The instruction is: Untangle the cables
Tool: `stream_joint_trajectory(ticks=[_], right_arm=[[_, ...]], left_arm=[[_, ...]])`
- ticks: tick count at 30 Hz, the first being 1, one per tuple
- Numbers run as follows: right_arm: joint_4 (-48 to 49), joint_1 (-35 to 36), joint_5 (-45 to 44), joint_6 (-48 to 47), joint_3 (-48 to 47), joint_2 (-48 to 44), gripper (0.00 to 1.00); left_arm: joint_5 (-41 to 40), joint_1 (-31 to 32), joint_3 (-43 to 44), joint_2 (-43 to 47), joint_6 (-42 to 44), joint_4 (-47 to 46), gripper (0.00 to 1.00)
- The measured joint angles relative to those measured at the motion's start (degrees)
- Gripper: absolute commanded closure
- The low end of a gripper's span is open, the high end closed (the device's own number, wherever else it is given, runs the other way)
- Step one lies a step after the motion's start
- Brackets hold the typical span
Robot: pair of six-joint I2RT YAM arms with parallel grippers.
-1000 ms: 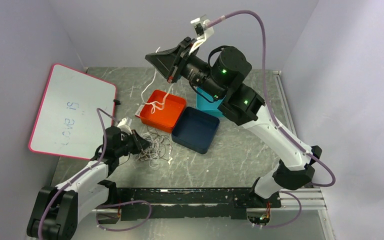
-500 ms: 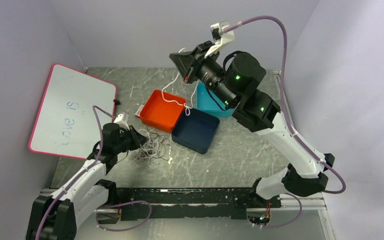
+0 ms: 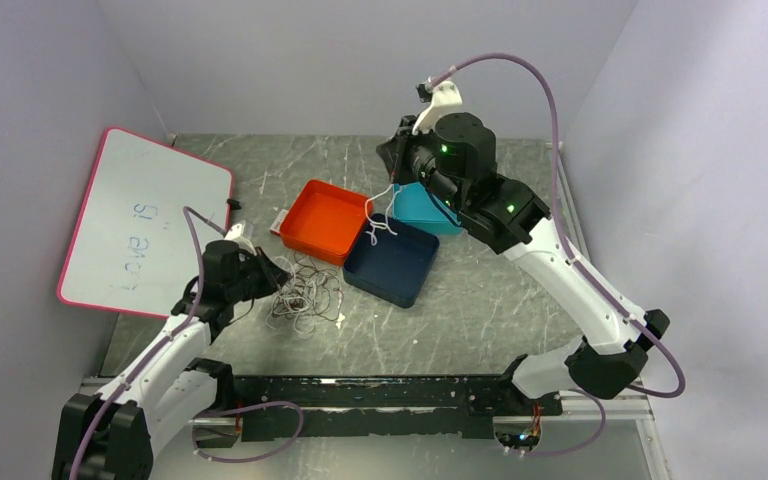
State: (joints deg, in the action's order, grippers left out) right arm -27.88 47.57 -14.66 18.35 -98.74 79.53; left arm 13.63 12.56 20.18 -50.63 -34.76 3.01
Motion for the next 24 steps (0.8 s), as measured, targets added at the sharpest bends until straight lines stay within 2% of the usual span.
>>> stream_joint_trajectory(ticks=[11,24], right_arm=[[0.2,-6.5,5.5,2.5,5.8,-0.2,1.00],[1.2,-8.3,11.7,5.0,18.2,0.9,1.00]], left_arm=[[-0.4,0.0,0.7,0.7,0.5,2.0,0.89],[-0.1,0.0,0.7,3.1,0.7,2.8,0.90]])
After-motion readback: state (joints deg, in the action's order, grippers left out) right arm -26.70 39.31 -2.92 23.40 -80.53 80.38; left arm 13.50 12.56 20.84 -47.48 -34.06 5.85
